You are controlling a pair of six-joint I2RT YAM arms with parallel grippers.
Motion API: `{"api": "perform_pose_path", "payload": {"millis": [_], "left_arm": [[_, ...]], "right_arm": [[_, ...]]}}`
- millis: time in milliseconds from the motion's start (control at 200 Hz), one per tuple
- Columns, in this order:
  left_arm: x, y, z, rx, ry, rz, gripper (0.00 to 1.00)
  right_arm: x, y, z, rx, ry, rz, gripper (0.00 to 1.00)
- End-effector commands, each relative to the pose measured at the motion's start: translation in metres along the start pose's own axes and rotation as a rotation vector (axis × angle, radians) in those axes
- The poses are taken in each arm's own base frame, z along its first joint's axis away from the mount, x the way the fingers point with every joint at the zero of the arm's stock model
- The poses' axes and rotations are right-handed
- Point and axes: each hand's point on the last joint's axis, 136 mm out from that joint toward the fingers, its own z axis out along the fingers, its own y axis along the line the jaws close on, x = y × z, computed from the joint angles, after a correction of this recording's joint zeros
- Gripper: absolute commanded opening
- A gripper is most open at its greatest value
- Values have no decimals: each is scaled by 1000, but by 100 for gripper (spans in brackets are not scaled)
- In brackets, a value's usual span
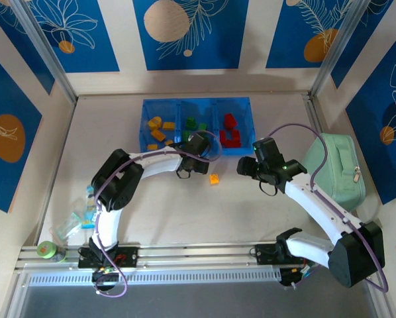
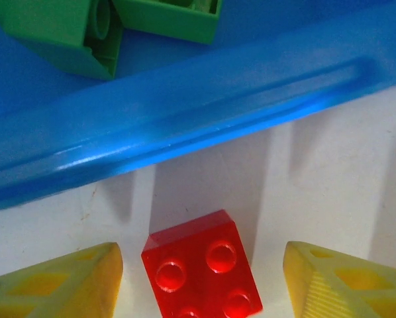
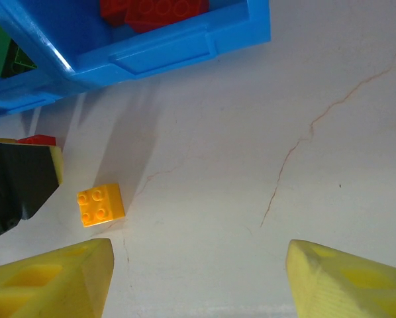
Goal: Sort the legos into containers by color
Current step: Pick up the lego from the center of the table, then place the lego in the container.
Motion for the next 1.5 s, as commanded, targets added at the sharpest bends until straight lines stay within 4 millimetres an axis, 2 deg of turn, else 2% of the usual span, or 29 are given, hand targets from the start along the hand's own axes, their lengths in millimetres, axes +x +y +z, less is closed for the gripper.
{"api": "perform_pose_path", "payload": {"millis": [0,185,295,420,615,770,1031,1176,1391,1416,1496], "left_arm": [[-3,6,8,-36,19,-8,59],[0,3,9,-27,30,-5,32],[0,-3,1,-12,19,7,25],[-11,-18,-21,46,-42,29,24],[-50,-44,-68,168,-192,74,23],[-78,-64,-87,228,-240,117,24],[-121,-96,-103,313,-319,178,25],[-142,-110,-96,311,-312,213,25],[-177,-114,-85,289,-319,201,28],[-181,-113,-84,286,-320,199,35],[-191,-110,-88,277,-328,199,66]], "right_arm": [[-2,-2,-4,7,-13,15,70],[-1,-7,-4,11,-18,25,70],[-1,-9,-4,12,-23,32,70],[-3,-14,-6,23,-35,45,69],[-5,-32,-8,71,-44,91,69],[-2,-38,-9,77,-42,105,69],[-1,-39,-13,52,-57,111,69],[-2,-38,-16,42,-61,109,69],[-2,-38,-20,35,-67,108,69],[-2,-38,-20,34,-68,108,69],[0,-38,-21,31,-63,105,69]]}}
